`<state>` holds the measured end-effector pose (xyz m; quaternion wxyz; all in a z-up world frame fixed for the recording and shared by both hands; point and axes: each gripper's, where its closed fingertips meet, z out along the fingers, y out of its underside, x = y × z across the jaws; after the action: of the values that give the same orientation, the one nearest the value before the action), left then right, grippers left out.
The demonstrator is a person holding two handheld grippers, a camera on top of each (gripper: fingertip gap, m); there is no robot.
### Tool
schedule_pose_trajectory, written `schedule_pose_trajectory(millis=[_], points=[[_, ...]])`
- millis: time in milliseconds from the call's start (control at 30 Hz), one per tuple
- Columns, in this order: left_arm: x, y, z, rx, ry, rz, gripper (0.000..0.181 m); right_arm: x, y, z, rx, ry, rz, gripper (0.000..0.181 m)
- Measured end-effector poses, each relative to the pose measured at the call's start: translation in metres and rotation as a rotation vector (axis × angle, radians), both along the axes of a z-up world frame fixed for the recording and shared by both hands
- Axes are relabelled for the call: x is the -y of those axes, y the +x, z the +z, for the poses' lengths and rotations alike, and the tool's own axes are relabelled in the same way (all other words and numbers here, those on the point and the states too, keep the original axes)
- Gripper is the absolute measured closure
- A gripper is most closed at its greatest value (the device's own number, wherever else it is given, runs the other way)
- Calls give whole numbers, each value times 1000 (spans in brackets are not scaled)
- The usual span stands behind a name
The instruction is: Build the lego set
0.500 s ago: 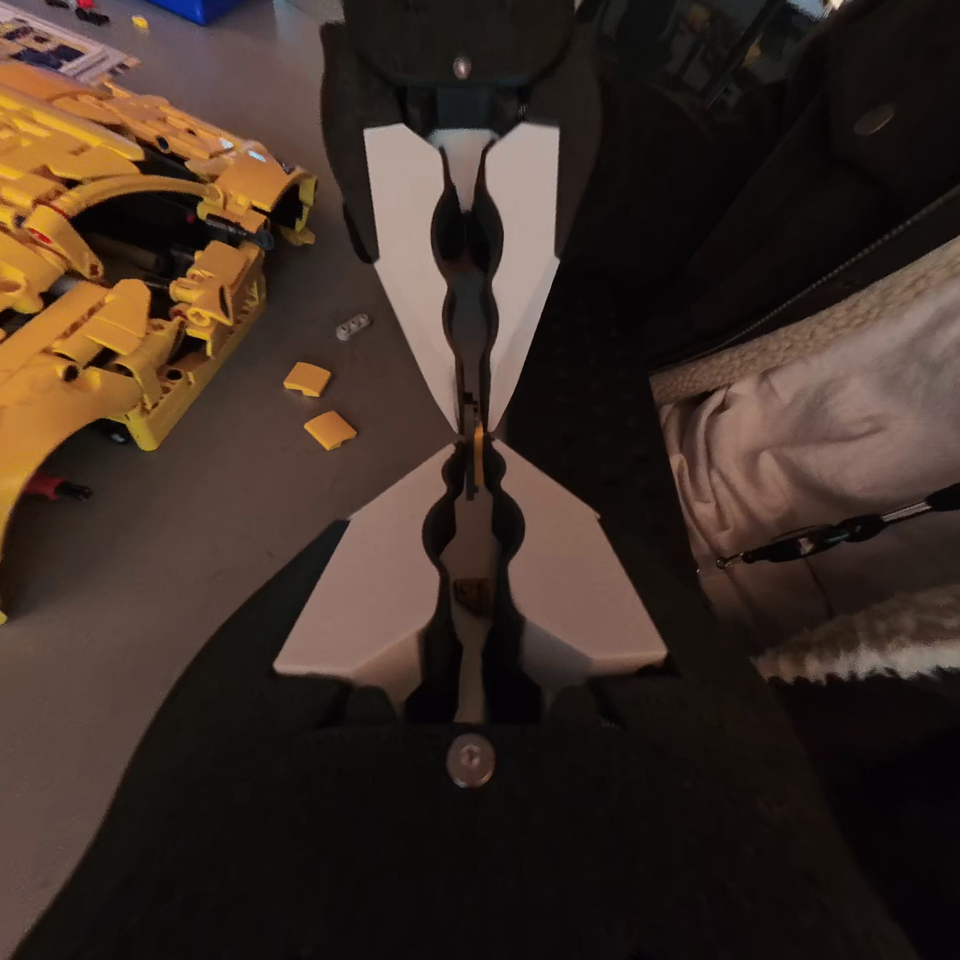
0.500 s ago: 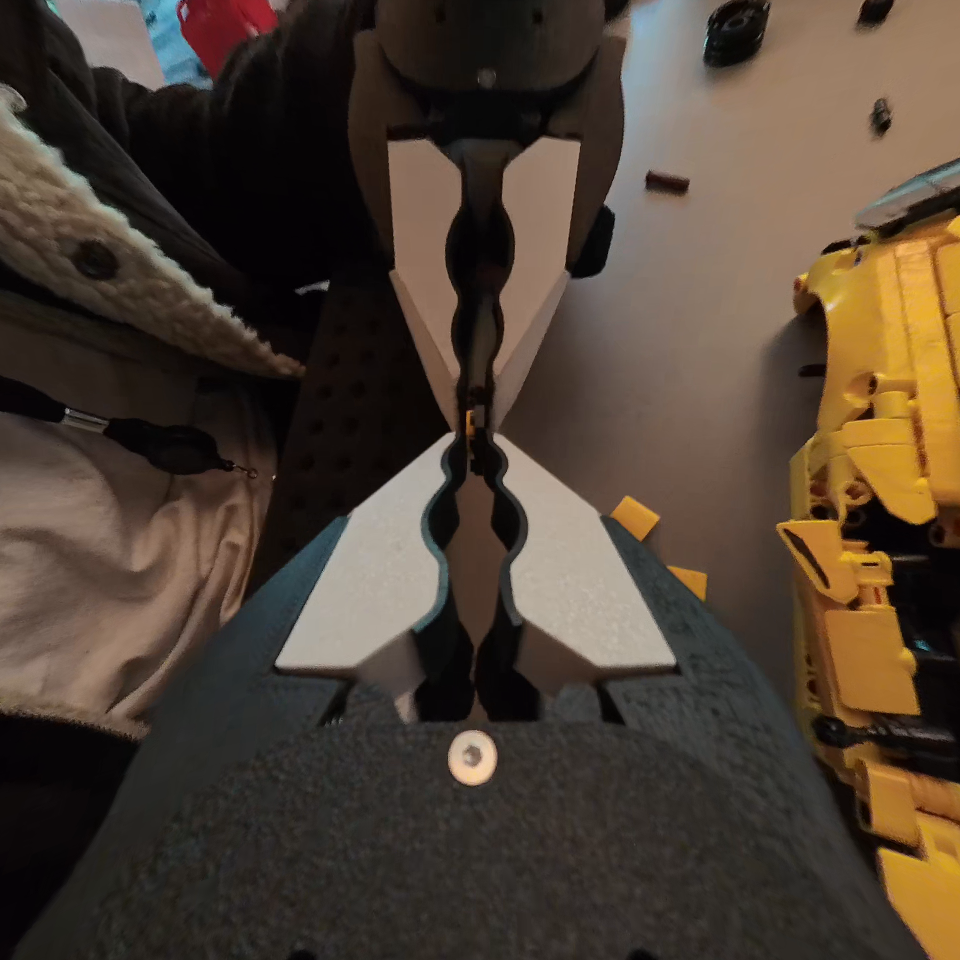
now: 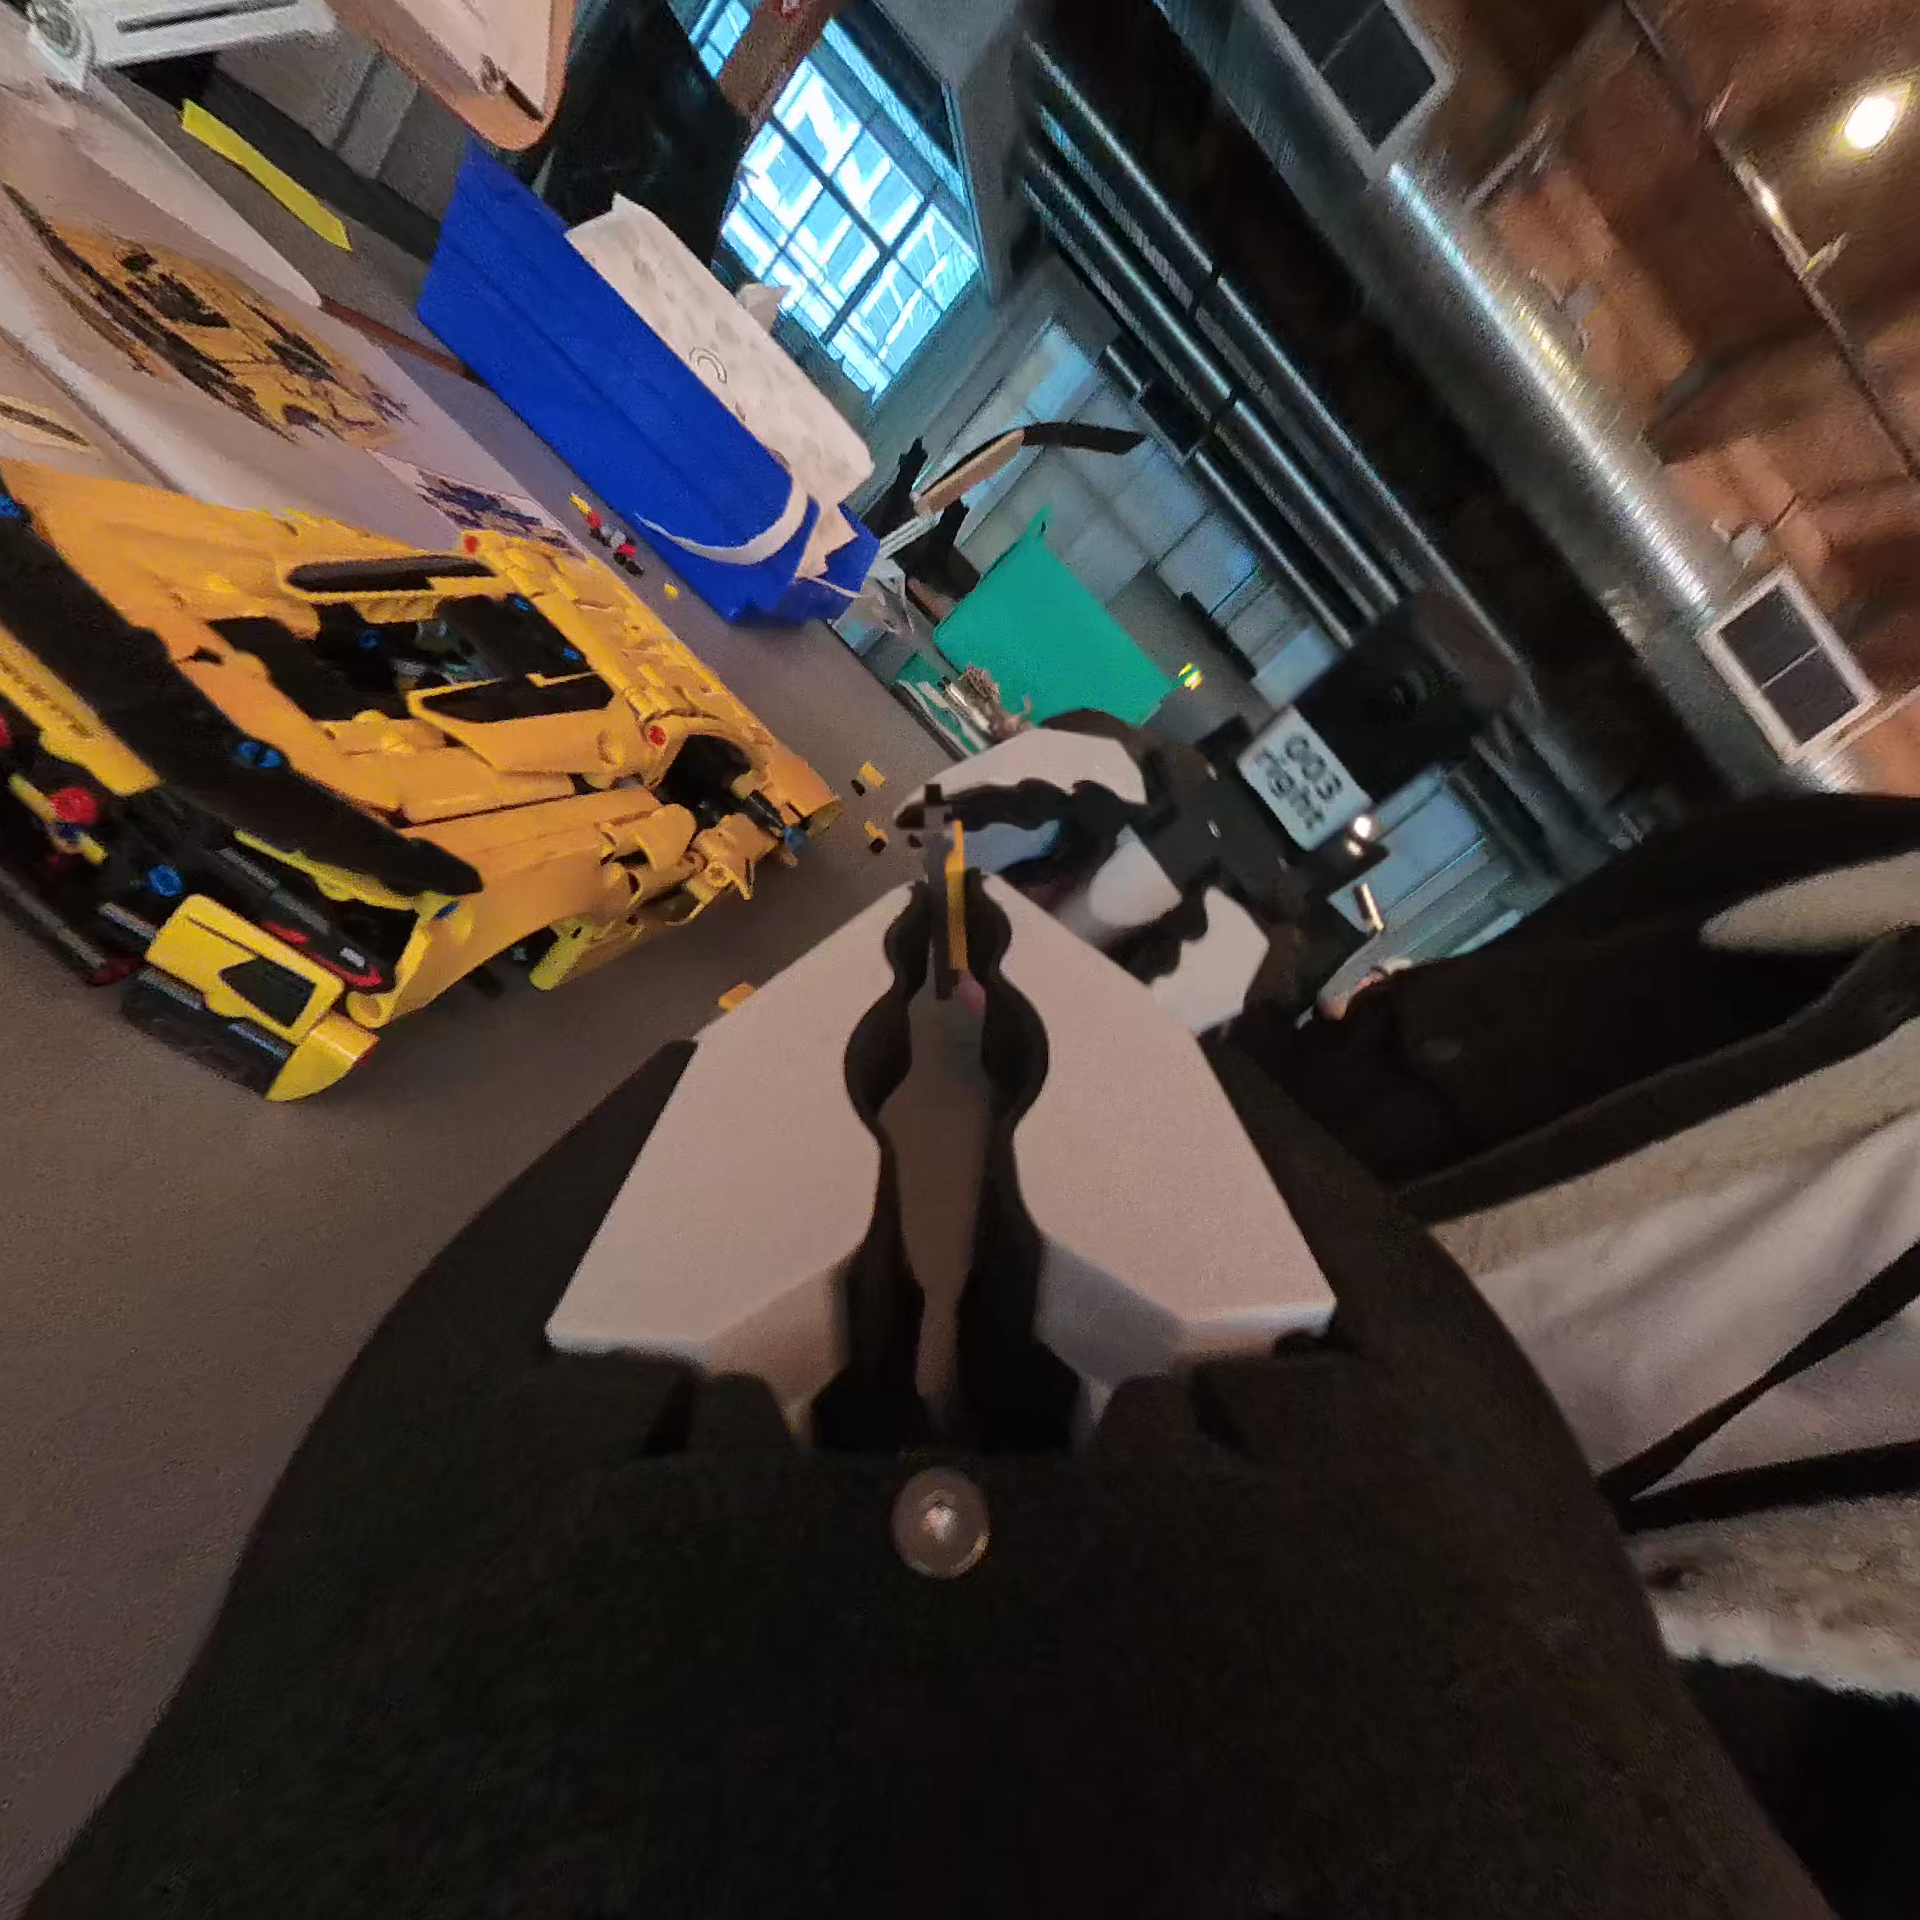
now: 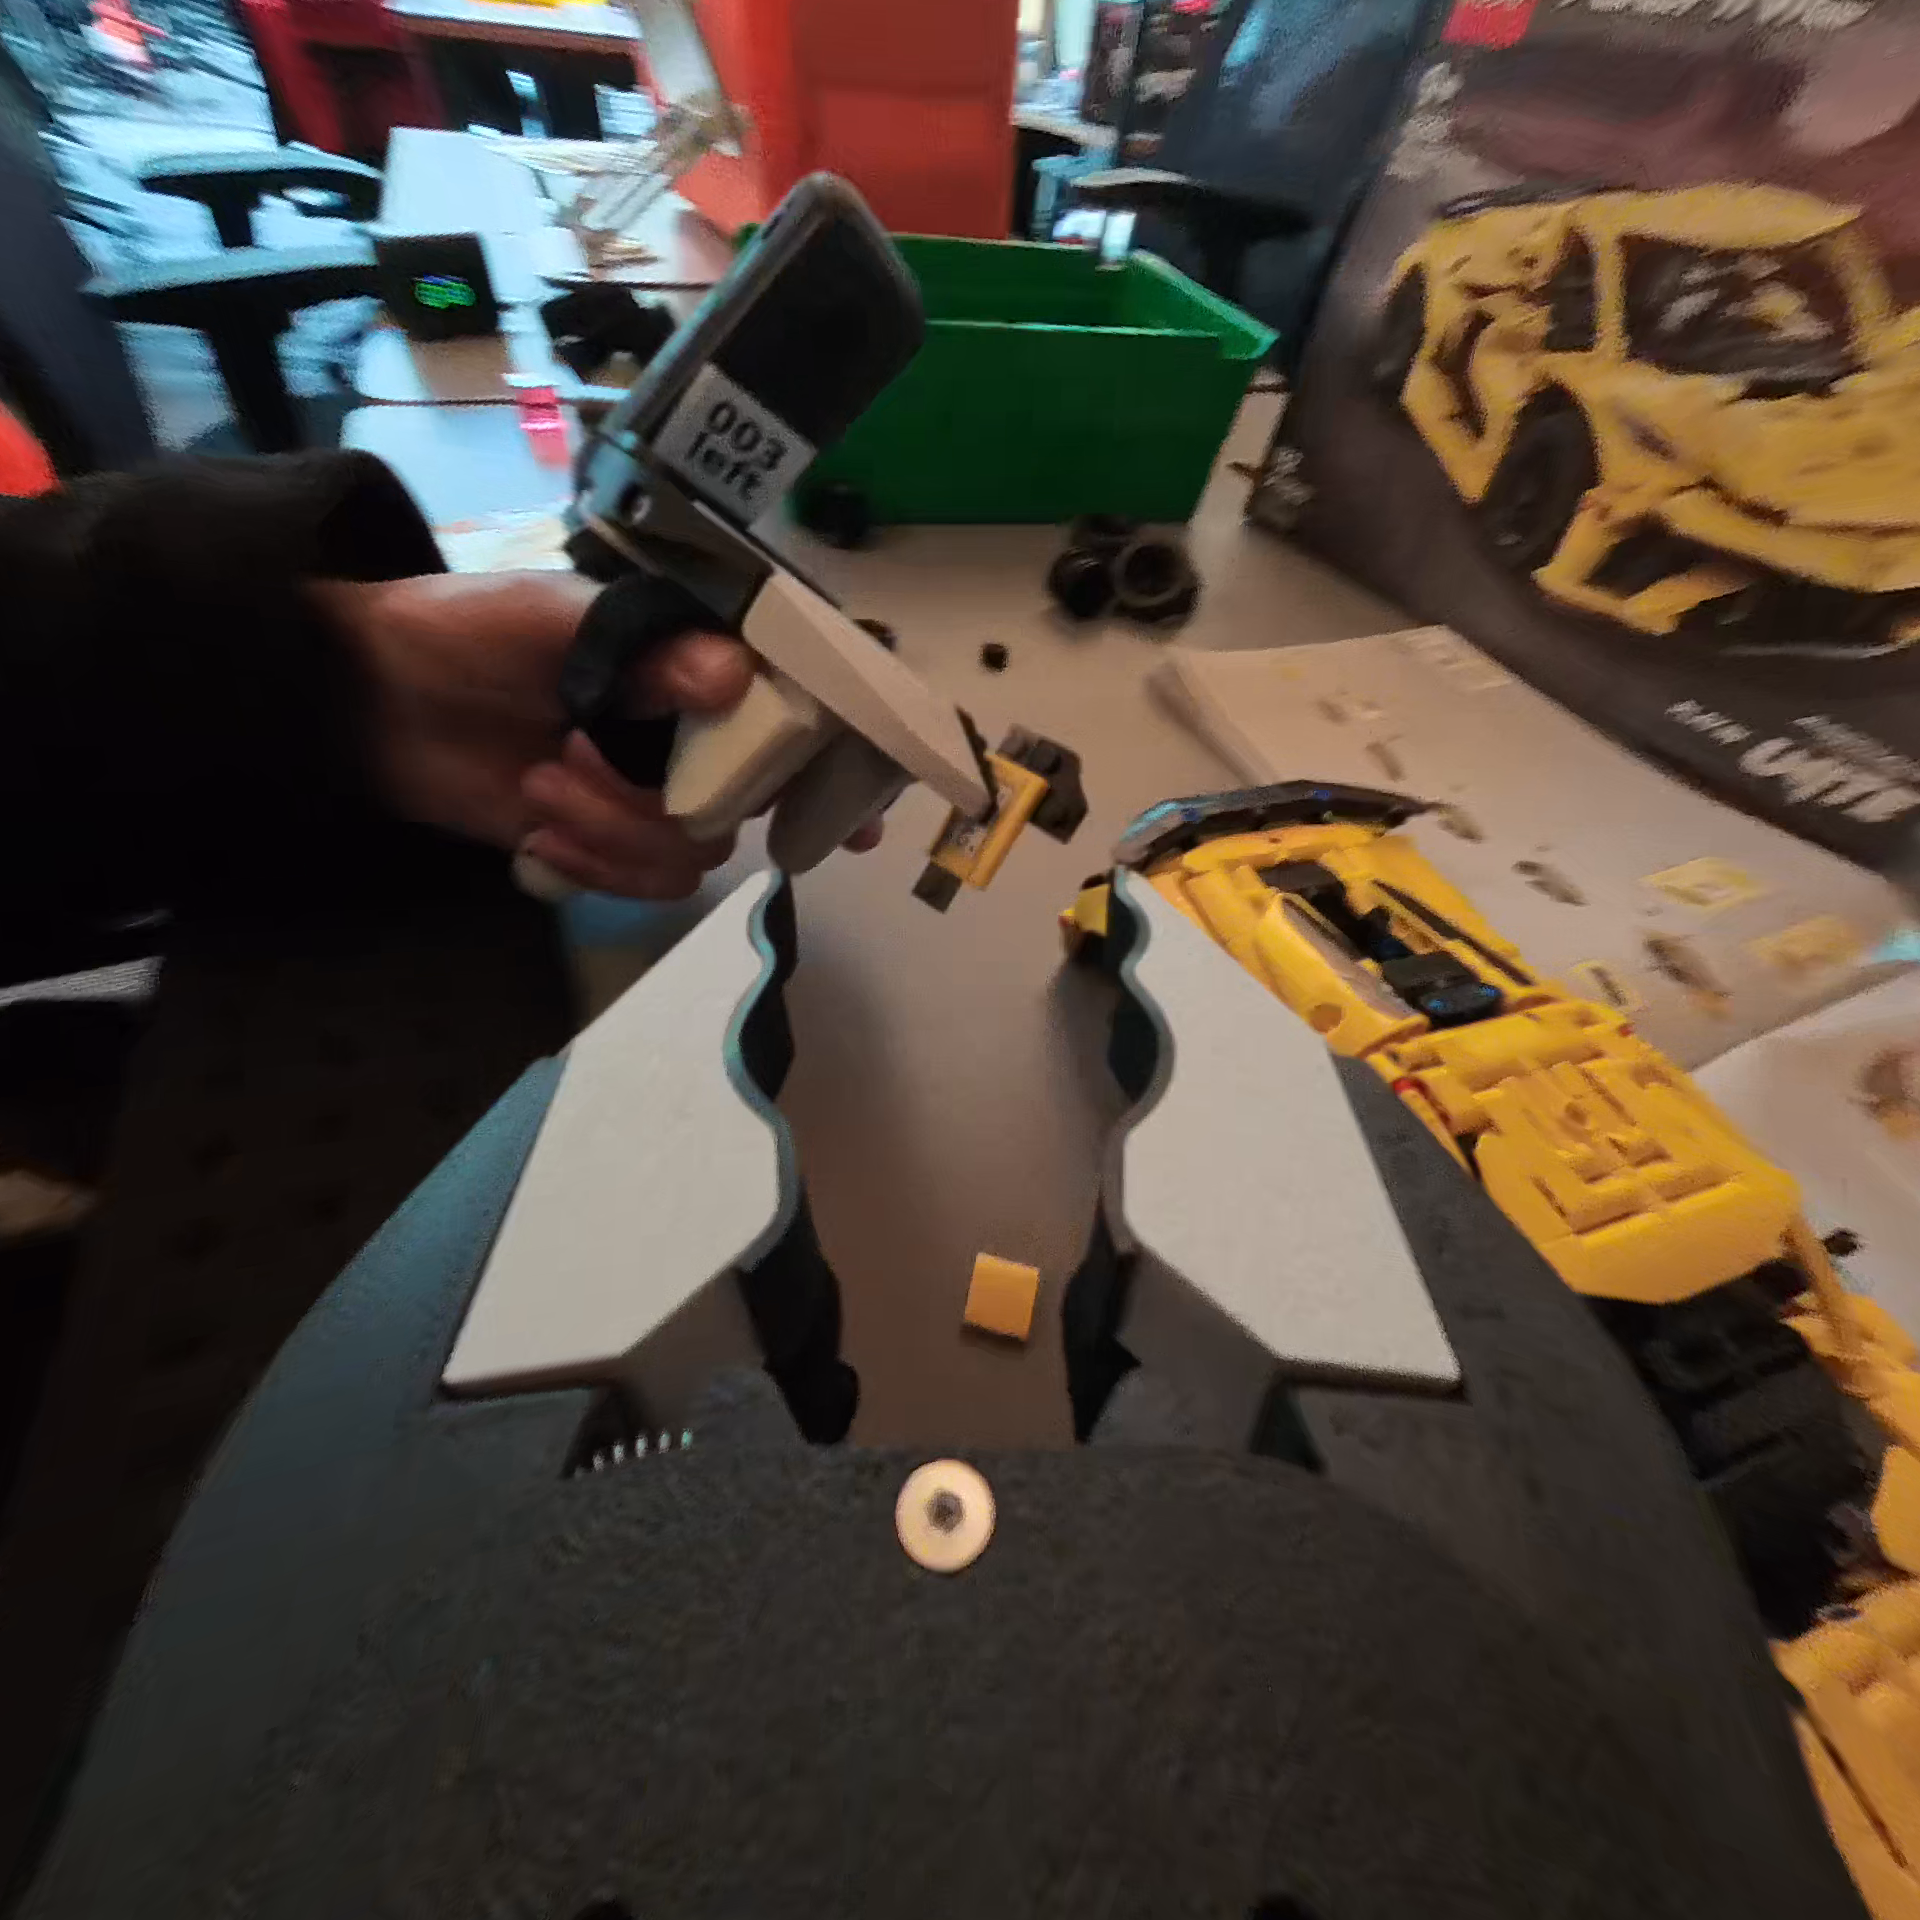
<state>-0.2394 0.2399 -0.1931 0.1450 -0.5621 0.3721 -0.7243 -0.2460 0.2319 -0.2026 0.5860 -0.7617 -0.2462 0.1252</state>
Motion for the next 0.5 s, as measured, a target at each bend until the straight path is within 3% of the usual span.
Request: schedule_pose_trajectory(millis=[200,300,500], points=[[-1,0,4,25,-102,-4,176,-18,2,1,170,79,-161,127],[0,1,3,22,-128,-12,176,-18,3,3,188,100,-171,141],[3,3,2,16,-143,-24,176,-19,6,0,213,89,-186,148]])
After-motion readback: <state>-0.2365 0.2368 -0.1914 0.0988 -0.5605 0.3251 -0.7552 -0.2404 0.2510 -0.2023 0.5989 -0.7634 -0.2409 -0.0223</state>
